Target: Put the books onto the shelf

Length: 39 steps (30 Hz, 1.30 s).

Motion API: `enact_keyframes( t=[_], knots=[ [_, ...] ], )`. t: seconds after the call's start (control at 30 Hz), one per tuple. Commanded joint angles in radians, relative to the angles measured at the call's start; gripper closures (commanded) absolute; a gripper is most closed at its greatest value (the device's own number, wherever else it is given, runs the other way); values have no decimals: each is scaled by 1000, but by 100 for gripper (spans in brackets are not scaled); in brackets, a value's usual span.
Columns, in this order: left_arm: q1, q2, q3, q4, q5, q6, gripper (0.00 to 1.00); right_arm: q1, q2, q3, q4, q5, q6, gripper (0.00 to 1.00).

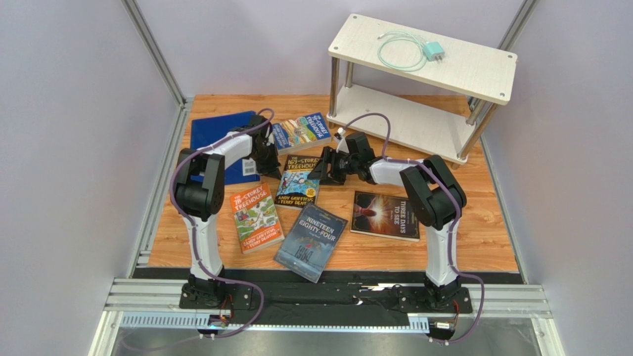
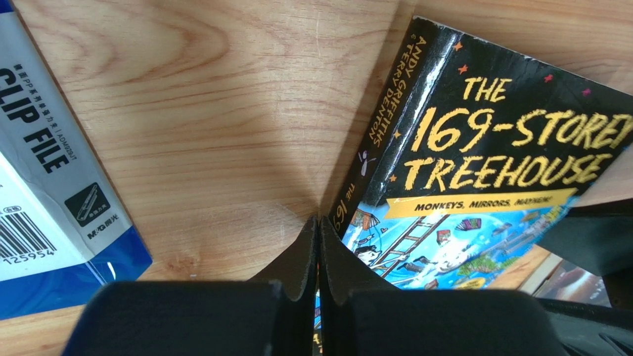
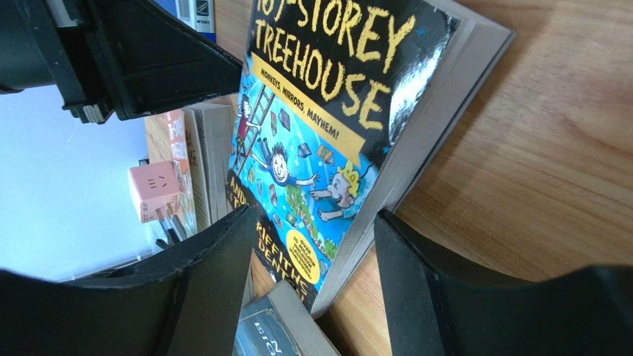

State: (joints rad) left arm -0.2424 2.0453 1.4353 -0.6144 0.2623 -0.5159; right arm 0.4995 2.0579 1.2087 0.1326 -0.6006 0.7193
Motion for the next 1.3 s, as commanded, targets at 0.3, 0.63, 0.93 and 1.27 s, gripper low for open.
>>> enact_keyframes(
  t=[0.3, 0.63, 0.93, 1.27],
  knots=[
    [-106, 56, 91, -21, 63, -18, 100, 48, -22, 43, 277, -197, 97, 38],
    [-106, 23, 128, -70, -33, 25, 93, 48, 70, 135, 103, -117, 60, 100],
    [-89, -224, 122, -119, -236, 91, 48, 2, 64, 279, 19, -136, 0, 100],
    [130, -591, -380, 500, 309, -45, 0, -84, -4, 296, 337, -418, 218, 100]
  ],
)
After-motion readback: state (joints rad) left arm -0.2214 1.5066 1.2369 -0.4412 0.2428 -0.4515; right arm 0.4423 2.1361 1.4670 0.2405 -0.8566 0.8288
